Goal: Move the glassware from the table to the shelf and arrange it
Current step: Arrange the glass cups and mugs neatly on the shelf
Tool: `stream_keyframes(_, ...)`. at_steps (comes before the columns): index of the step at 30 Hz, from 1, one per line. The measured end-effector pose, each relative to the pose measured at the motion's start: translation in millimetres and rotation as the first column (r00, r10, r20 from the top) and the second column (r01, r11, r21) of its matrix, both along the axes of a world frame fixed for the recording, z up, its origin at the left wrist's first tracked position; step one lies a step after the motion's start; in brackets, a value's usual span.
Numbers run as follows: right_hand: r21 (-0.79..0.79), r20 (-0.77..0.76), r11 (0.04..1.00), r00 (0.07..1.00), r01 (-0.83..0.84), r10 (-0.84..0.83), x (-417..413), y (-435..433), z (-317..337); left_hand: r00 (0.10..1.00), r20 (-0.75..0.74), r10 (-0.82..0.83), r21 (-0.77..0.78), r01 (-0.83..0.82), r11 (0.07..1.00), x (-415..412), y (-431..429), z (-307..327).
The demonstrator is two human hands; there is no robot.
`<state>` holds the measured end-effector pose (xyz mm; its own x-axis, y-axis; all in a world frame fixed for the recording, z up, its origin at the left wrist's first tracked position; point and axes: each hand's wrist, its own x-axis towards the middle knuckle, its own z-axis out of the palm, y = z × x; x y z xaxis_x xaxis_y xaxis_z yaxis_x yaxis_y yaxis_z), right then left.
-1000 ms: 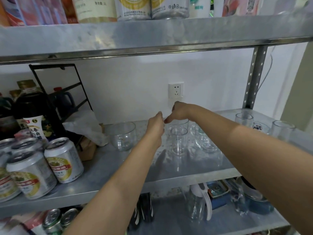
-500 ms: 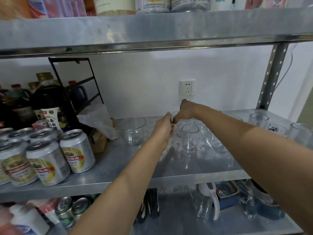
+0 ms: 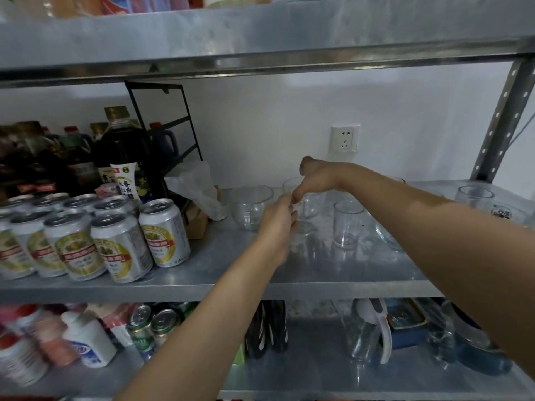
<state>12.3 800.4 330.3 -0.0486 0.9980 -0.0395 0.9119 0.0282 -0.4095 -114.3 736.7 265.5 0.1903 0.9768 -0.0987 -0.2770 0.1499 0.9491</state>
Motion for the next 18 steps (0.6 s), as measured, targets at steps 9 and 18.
stream_keyframes(9, -0.041, -0.044, 0.999, 0.999, -0.033, 0.032, -6, -3, -11, 1.0, -0.016, -0.01, -0.013, 0.01, 1.0, -12, -17, -3)
stream_keyframes(18, -0.05, -0.069, 0.997, 0.996, -0.055, 0.052, -10, 0, -13, 0.999, -0.034, -0.005, -0.024, 0.004, 1.0, -13, -22, 1)
